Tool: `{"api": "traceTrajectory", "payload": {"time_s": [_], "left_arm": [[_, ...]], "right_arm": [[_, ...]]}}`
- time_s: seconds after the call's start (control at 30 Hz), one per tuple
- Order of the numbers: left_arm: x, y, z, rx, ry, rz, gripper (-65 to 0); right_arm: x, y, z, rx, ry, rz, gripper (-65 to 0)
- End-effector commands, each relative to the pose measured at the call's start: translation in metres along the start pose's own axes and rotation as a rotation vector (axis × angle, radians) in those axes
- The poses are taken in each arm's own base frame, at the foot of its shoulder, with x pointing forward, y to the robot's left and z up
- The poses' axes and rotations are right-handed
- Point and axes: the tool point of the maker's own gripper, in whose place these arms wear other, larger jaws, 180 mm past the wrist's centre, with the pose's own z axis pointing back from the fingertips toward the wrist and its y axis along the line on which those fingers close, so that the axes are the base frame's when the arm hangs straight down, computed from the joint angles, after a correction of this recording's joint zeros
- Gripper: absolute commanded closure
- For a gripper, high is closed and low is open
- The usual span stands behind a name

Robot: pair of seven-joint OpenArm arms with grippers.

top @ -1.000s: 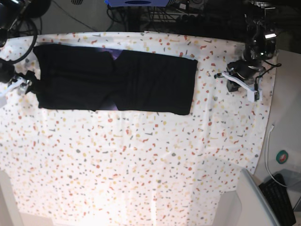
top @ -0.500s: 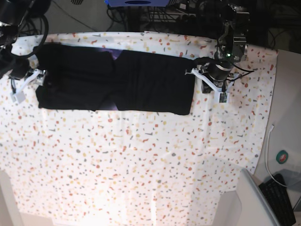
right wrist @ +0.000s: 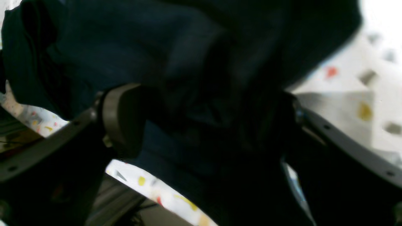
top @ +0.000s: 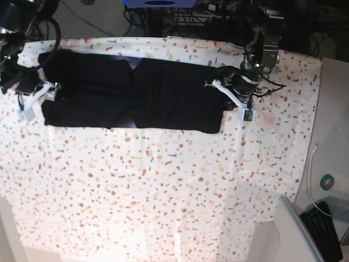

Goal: Layout the t-shirt on the table in an organized manner, then fold the t-shirt properly
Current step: 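Grasp the folded strip end with both grippers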

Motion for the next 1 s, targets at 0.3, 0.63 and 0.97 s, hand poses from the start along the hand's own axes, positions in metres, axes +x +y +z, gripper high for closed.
{"api": "traceTrajectory", "payload": {"time_s": [0.3,0.63,0.97], "left_arm": [[-0.019,-0.028,-0.004,-0.068,0.06,-0.055,0.0],[-0.023,-0.1,-0.016,-0.206,0.08,-0.069,0.0],[-0.015,-0.165,-0.032,-0.281,0.093,-0.11,0.0]], "right_arm": [[0.029,-0.001,0.001,0.014,-0.041,0.012,0.0],[0.077,-0.013,0.041,-0.191,-0.143,-0.078,0.0],[0.094,0.038,0.046,-0.228,-0.166,-0.023,0.0]]}}
